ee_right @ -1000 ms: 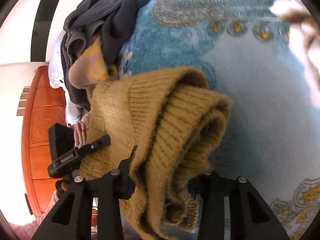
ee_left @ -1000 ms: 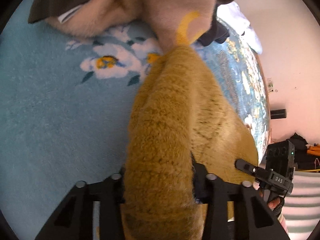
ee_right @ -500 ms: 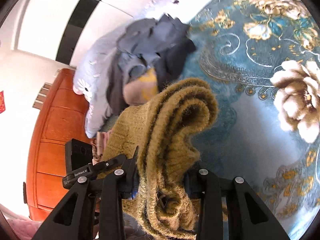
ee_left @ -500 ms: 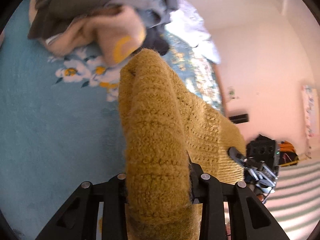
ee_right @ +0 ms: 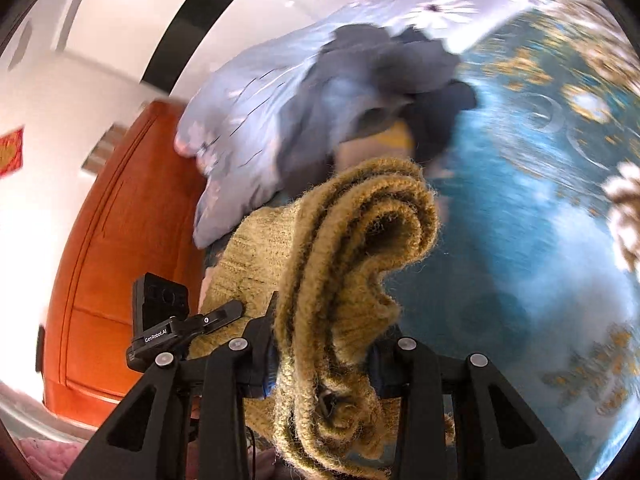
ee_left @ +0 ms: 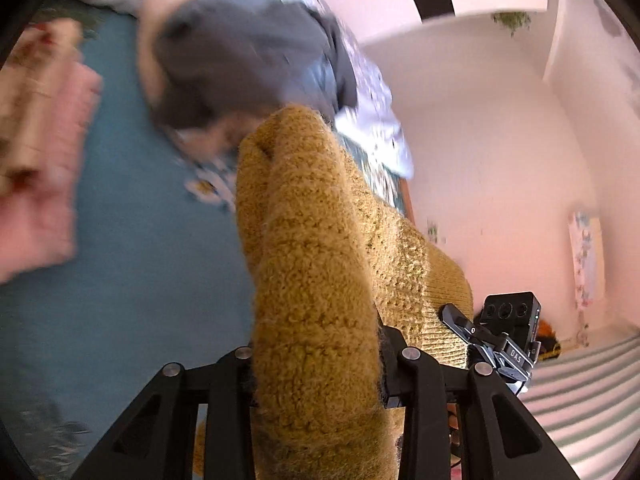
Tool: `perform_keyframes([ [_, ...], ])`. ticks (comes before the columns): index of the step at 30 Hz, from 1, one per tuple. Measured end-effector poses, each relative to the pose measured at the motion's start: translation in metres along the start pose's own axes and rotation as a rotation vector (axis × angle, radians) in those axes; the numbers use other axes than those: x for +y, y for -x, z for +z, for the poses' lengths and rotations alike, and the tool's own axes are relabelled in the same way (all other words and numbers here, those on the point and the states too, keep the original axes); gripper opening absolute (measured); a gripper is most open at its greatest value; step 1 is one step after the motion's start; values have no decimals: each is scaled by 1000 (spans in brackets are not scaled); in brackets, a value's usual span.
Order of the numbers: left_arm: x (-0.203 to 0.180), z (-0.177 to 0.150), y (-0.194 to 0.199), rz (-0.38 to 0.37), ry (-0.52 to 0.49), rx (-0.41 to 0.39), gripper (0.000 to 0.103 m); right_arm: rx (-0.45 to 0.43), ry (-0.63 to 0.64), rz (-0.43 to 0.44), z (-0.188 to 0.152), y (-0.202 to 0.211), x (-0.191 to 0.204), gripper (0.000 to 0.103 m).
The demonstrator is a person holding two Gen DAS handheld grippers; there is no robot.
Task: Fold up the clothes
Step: 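Carry the folded sweater with both grippers onto the folded pink garment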
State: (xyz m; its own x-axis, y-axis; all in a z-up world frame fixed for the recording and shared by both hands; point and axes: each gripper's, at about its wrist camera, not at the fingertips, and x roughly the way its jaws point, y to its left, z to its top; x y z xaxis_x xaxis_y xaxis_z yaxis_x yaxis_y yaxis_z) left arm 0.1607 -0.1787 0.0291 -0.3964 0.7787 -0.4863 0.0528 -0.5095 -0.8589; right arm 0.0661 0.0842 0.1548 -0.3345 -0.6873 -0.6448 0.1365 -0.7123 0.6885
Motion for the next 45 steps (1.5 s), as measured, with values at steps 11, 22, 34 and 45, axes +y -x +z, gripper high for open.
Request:
perform_keyframes([
  [11,84,10,177,86,138,-308,36,236,189,103,29,-160,142,36],
  [22,115,33,258,246,119,-422,36,365,242,68,30,-281,217,36],
  [34,185,42,247,238,269,-516,36,287,289,-136,42,-292,219,36],
  [45,150,6,280,483,212,-631,58,163,264,-76,32,-259,204,37],
])
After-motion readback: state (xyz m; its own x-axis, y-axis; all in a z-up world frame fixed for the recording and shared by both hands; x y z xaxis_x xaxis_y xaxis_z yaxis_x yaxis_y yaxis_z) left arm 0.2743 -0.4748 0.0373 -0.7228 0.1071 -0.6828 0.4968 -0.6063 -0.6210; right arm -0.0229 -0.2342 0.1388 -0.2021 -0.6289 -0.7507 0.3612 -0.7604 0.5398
